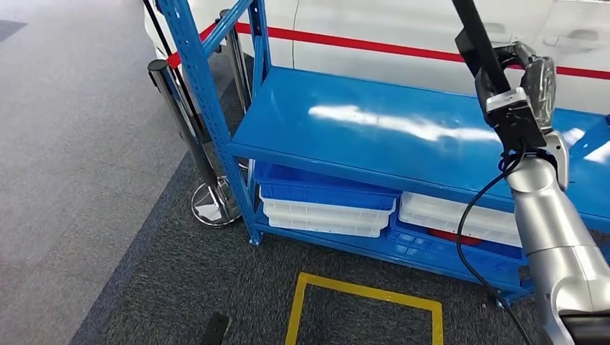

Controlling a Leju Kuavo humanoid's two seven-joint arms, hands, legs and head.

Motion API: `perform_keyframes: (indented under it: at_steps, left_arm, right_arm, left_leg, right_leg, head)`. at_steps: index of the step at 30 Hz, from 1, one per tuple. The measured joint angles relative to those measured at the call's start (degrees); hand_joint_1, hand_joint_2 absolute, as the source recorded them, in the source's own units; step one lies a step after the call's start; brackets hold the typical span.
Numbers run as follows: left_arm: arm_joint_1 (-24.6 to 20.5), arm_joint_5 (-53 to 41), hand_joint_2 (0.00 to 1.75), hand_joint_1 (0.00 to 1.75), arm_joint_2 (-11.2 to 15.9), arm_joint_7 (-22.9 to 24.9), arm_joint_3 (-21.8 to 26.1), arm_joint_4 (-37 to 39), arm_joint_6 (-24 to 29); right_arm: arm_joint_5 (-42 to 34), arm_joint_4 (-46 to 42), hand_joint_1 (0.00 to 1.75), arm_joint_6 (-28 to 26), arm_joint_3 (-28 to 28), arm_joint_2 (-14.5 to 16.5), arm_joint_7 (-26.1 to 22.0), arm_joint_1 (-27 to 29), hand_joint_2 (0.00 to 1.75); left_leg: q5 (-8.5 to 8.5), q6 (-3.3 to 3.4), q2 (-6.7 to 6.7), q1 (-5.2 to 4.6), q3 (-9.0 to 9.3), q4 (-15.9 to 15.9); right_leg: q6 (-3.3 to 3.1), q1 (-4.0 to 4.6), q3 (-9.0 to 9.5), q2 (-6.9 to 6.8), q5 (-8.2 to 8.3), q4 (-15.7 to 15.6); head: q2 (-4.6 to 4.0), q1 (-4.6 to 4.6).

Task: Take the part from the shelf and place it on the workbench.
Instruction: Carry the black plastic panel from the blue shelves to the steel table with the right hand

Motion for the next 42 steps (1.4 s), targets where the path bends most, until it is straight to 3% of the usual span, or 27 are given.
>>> perform_keyframes:
  at_steps: [2, 4, 6, 7, 8, 9, 11, 13, 14, 17, 19, 21, 22, 23, 24, 26, 28, 30, 32, 33, 35, 37, 38, 39, 40, 42]
  left_arm:
    - [-0.08, -0.1, 1.75, 0.0, -0.01, -0.11, -0.02, -0.01, -0.01]
    - [-0.37, -0.27, 1.75, 0.0, -0.05, -0.19, -0.16, -0.02, -0.08]
    - [-0.58, -0.46, 1.75, 0.0, -0.07, -0.18, -0.37, -0.02, -0.21]
    - [-0.66, -0.7, 1.75, 0.0, -0.06, -0.14, -0.46, -0.02, -0.29]
    - [-0.76, -0.96, 1.75, 0.0, -0.05, -0.08, -0.57, -0.02, -0.37]
    - [-0.89, -1.22, 1.75, 0.0, -0.05, 0.01, -0.74, -0.02, -0.44]
    - [-1.15, -1.55, 1.75, 0.0, -0.05, 0.28, -1.22, -0.02, -0.51]
    - [-1.36, -1.88, 1.75, 0.0, -0.03, 0.6, -1.63, -0.02, -0.44]
    - [-1.39, -2.03, 1.75, 0.0, -0.02, 0.68, -1.73, -0.02, -0.36]
    - [-1.15, -2.1, 1.75, 0.0, 0.07, 0.59, -1.81, -0.02, -0.15]
    - [-0.93, -2.06, 1.75, 0.0, 0.14, 0.27, -1.81, -0.02, -0.08]
    - [-0.81, -2.05, 1.75, 0.0, 0.18, 0.0, -1.81, -0.02, -0.08]
    - [-0.77, -2.05, 1.75, 0.0, 0.19, -0.07, -1.81, -0.02, -0.11]
    - [-0.73, -2.06, 1.75, 0.0, 0.2, -0.1, -1.81, -0.02, -0.14]
    - [-0.7, -2.07, 1.75, 0.0, 0.2, -0.09, -1.81, -0.02, -0.17]
    - [-0.7, -2.08, 1.75, 0.0, 0.23, -0.07, -1.81, -0.02, -0.2]
    - [-0.77, -2.08, 1.75, 0.0, 0.27, -0.03, -1.82, -0.02, -0.21]
    - [-0.75, -2.08, 1.75, 0.0, 0.28, -0.01, -1.83, -0.02, -0.28]
    - [-0.62, -2.08, 1.75, 0.0, 0.28, -0.01, -1.85, -0.02, -0.45]
    - [-0.61, -2.09, 1.75, 0.0, 0.28, -0.03, -1.87, -0.02, -0.55]
    - [-0.72, -2.11, 1.75, 0.0, 0.27, -0.04, -1.91, -0.02, -0.79]
    - [-0.76, -2.13, 1.75, 0.0, 0.28, -0.02, -1.93, -0.02, -0.97]
    - [-0.73, -2.14, 1.75, 0.0, 0.29, 0.01, -1.95, -0.02, -1.02]
    - [-0.71, -2.15, 1.75, 0.0, 0.3, 0.05, -1.97, -0.02, -1.01]
    - [-0.69, -2.17, 1.75, 0.0, 0.3, 0.12, -2.03, -0.02, -0.98]
    - [-0.66, -2.16, 1.75, 0.0, 0.29, 0.27, -2.23, -0.02, -0.91]
  right_arm:
    - [5.05, 1.57, 1.75, -1.05, 0.93, -0.05, 2.25, -2.25, 1.75]
    - [13.3, 4.88, 1.75, -3.54, 3.04, 0.04, 5.81, -5.67, 1.75]
    - [23.0, 9.38, 1.75, -6.37, 6.06, 0.47, 10.55, -9.4, 1.75]
    - [27.74, 11.84, 1.75, -7.44, 7.89, 0.8, 13.14, -11.18, 1.75]
    - [32.21, 14.18, 1.75, -8.23, 9.82, 1.14, 15.7, -12.77, 1.75]
    - [36.5, 16.51, 1.75, -8.7, 11.89, 1.51, 18.18, -14.28, 1.75]
    - [44.31, 20.85, 1.75, -8.68, 16.21, 2.36, 22.57, -17.2, 1.75]
    - [50.49, 24.71, 1.75, -7.99, 20.66, 3.38, 26.2, -19.84, 1.75]
    - [52.17, 26.24, 1.75, -7.56, 22.52, 3.78, 27.3, -20.83, 1.75]
    - [54.02, 29.89, 1.75, -6.5, 26.21, 4.9, 28.82, -22.34, 1.75]
    - [54.78, 31.71, 1.75, -6.12, 27.99, 5.5, 29.33, -22.93, 1.75]
    - [55.36, 33.07, 1.75, -5.9, 29.48, 5.73, 29.57, -23.33, 1.75]
    - [55.5, 33.68, 1.75, -5.85, 30.07, 5.75, 29.53, -23.39, 1.75]
    - [55.56, 34.21, 1.75, -5.83, 30.51, 5.75, 29.44, -23.39, 1.75]
    - [55.54, 34.67, 1.75, -5.82, 30.84, 5.75, 29.32, -23.38, 1.75]
    - [55.38, 35.41, 1.75, -5.84, 31.25, 5.72, 29.0, -23.39, 1.75]
    - [55.04, 35.92, 1.75, -5.92, 31.44, 5.6, 28.69, -23.48, 1.75]
    - [54.69, 36.33, 1.75, -5.98, 31.53, 5.48, 28.42, -23.54, 1.75]
    - [54.45, 36.78, 1.75, -5.99, 31.63, 5.2, 28.22, -23.47, 1.75]
    - [54.3, 37.02, 1.75, -5.99, 31.7, 4.99, 28.06, -23.43, 1.75]
    - [53.76, 37.39, 1.75, -5.99, 31.82, 4.63, 27.6, -23.37, 1.75]
    - [53.06, 37.59, 1.75, -6.05, 31.89, 4.5, 27.0, -23.01, 1.75]
    - [52.73, 37.68, 1.75, -6.17, 31.92, 4.34, 26.7, -22.59, 1.75]
    - [52.46, 37.77, 1.75, -6.42, 31.93, 4.13, 26.46, -22.06, 1.75]
    - [52.15, 37.87, 1.75, -6.78, 31.94, 3.87, 26.26, -21.48, 1.75]
    - [51.45, 38.0, 1.75, -7.68, 31.94, 3.45, 26.06, -20.5, 1.75]
  left_leg:
    - [1.24, 0.91, 0.19, 0.11, -0.56, -0.72]
    - [2.69, 1.67, 0.4, 0.24, -1.57, -1.26]
    - [3.8, 1.96, 0.42, 0.09, -3.06, -1.17]
    - [4.28, 1.98, 0.43, 0.02, -3.78, -1.05]
    - [4.71, 1.99, 0.41, -0.02, -4.45, -0.9]
    - [5.1, 1.93, 0.38, -0.04, -5.1, -0.71]
    - [5.72, 1.62, 0.28, -0.09, -6.22, -0.25]
    - [6.37, 1.04, 0.2, -0.21, -7.06, 0.1]
    - [6.75, 0.7, 0.19, -0.22, -7.32, 0.09]
    - [7.09, -0.3, 0.02, -0.11, -7.9, 0.11]
    - [3.61, -0.94, -0.11, 0.03, -9.3, 3.56]
    - [-1.49, -1.48, -0.1, 0.33, -11.43, 10.97]
    - [-2.93, -1.67, -0.09, 0.47, -12.14, 14.35]
    - [-3.14, -1.81, -0.08, 0.58, -12.11, 16.15]
    - [-2.24, -1.87, -0.08, 0.68, -11.09, 15.85]
    - [0.59, -1.74, -0.1, 0.8, -6.46, 9.74]
    - [1.25, -1.35, -0.18, 0.61, -1.65, 2.36]
    - [0.76, -0.84, -0.24, 0.29, -0.16, -0.53]
    - [1.53, -0.04, -0.1, 0.33, -0.58, -1.08]
    - [2.12, 0.49, -0.01, 0.38, -0.85, -1.44]
    - [3.4, 1.37, 0.19, 0.37, -1.71, -2.0]
    - [4.19, 1.73, 0.22, 0.0, -2.97, -1.77]
    - [4.49, 1.79, 0.21, -0.12, -3.64, -1.48]
    - [4.76, 1.83, 0.2, -0.2, -4.32, -1.12]
    - [4.98, 1.82, 0.17, -0.25, -5.0, -0.71]
    - [5.35, 1.57, 0.12, -0.3, -6.17, 0.06]
  right_leg:
    - [0.54, -0.15, -0.49, 0.02, -0.3, 0.12]
    - [0.69, -0.23, -2.11, 0.0, -4.2, 3.89]
    - [0.8, -0.15, -4.19, -0.01, -9.09, 11.15]
    - [0.87, -0.12, -4.68, -0.01, -10.1, 14.1]
    - [0.88, -0.1, -4.33, -0.01, -9.85, 15.34]
    - [0.82, -0.1, -3.08, -0.02, -8.71, 14.65]
    - [0.42, 0.01, 1.73, -0.02, -6.37, 8.23]
    - [-0.12, 0.41, 5.6, -0.01, -6.17, 1.75]
    - [-0.38, 0.63, 6.27, -0.01, -6.51, 0.25]
    - [-1.43, 0.51, 5.98, -0.23, -5.49, -0.8]
    - [-2.18, 0.16, 5.28, -0.47, -4.36, -1.28]
    - [-2.44, 0.23, 4.13, -0.52, -3.41, -1.26]
    - [-2.42, 0.24, 3.52, -0.52, -2.96, -1.19]
    - [-2.34, 0.23, 2.94, -0.51, -2.55, -1.11]
    - [-2.21, 0.21, 2.38, -0.48, -2.17, -1.01]
    - [-1.83, 0.16, 1.42, -0.39, -1.52, -0.75]
    - [-1.23, 0.2, 0.76, -0.33, -0.88, -0.62]
    - [-0.49, 0.24, 0.42, -0.32, -0.11, -0.78]
    - [0.21, 0.22, 0.09, 0.01, 0.23, -0.73]
    - [0.48, 0.27, -0.34, 0.29, -0.58, 0.06]
    - [0.77, 0.37, -2.09, 0.75, -4.99, 4.97]
    - [0.78, 0.51, -4.0, 0.61, -9.54, 12.09]
    - [0.7, 0.54, -4.3, 0.57, -10.22, 14.45]
    - [0.57, 0.58, -3.76, 0.53, -9.7, 15.04]
    - [0.39, 0.65, -2.22, 0.5, -8.31, 13.56]
    - [-0.16, 0.86, 2.59, 0.4, -6.26, 6.51]
  head:
    - [0.0, 0.0]
    - [0.0, 0.0]
    - [0.01, 0.0]
    - [0.01, 0.01]
    - [0.01, 0.01]
    - [0.01, 0.0]
    - [0.0, 0.0]
    - [0.0, -0.01]
    - [-0.01, -0.01]
    - [-0.01, 0.0]
    - [-0.01, -0.01]
    - [-0.01, -0.02]
    - [-0.01, -0.02]
    - [-0.01, -0.02]
    - [-0.01, -0.01]
    - [-0.01, -0.02]
    - [0.0, -0.02]
    - [0.0, -0.01]
    - [0.0, -0.02]
    - [0.01, 0.06]
    - [0.0, 0.22]
    - [-0.01, 0.31]
    - [0.0, 0.31]
    - [0.0, 0.31]
    - [0.0, 0.31]
    - [0.01, 0.31]
